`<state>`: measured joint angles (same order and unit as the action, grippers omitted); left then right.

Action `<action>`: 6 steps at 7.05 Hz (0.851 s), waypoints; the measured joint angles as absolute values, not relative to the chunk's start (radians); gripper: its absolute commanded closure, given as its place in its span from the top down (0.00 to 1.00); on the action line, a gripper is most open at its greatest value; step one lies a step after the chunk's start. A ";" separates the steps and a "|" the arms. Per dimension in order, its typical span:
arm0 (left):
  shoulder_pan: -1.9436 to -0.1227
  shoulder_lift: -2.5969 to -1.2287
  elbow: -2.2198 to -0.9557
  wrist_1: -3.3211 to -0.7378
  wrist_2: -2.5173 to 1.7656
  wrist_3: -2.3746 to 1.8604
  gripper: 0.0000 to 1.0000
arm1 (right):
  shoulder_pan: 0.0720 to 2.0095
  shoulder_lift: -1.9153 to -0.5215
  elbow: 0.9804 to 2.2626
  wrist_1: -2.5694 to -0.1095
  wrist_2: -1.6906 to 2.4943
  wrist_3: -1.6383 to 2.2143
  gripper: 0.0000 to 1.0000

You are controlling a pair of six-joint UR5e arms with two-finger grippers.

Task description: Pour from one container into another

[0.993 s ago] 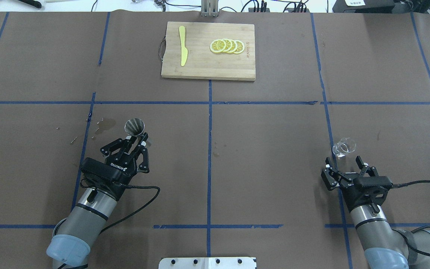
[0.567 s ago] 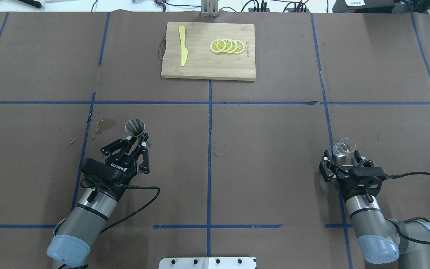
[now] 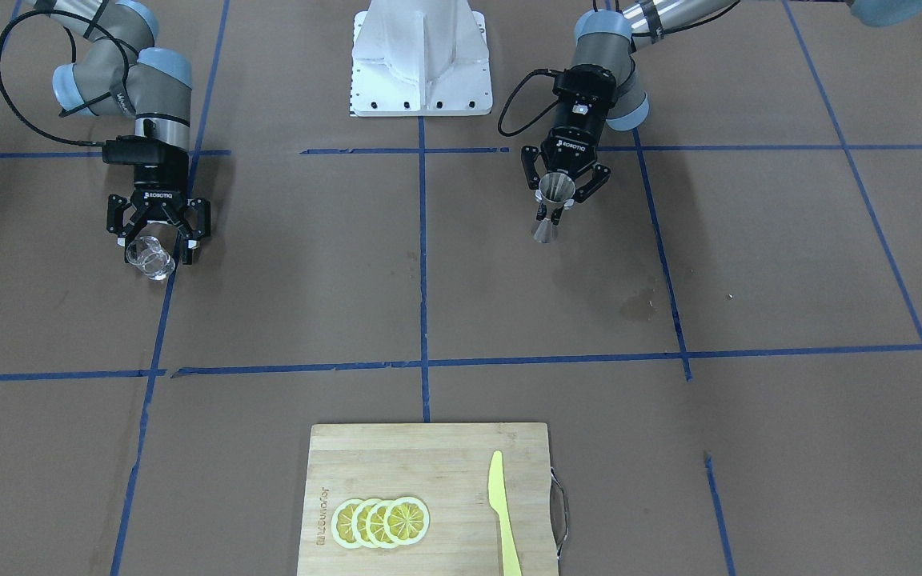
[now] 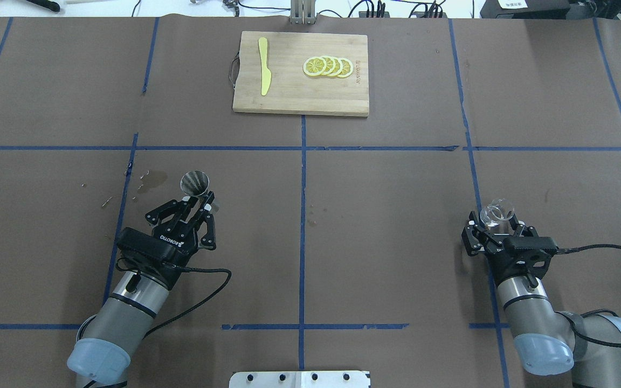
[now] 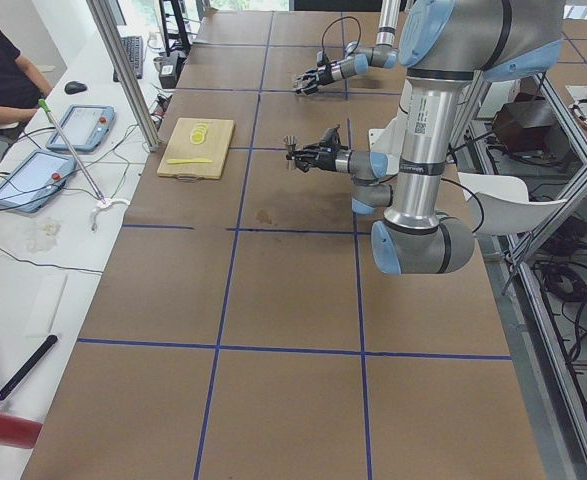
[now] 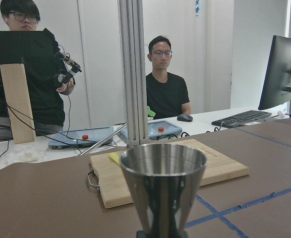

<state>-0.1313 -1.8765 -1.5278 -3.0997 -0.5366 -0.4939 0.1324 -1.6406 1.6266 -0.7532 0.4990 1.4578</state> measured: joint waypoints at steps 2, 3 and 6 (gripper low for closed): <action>-0.132 -1.877 -1.528 -3.100 -0.536 -0.494 0.00 | 0.135 -1.633 1.621 -0.753 0.499 1.459 0.84; -0.132 -1.877 -1.528 -3.100 -0.535 -0.494 0.00 | 0.137 -1.633 1.619 -0.753 0.499 1.458 0.81; -0.131 -1.878 -1.531 -3.100 -0.535 -0.494 0.00 | 0.141 -1.631 1.618 -0.753 0.499 1.458 0.52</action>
<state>-0.1305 -1.8776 -1.5308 -3.1002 -0.5354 -0.4936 0.1415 -1.6315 1.6184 -0.7532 0.4987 1.4583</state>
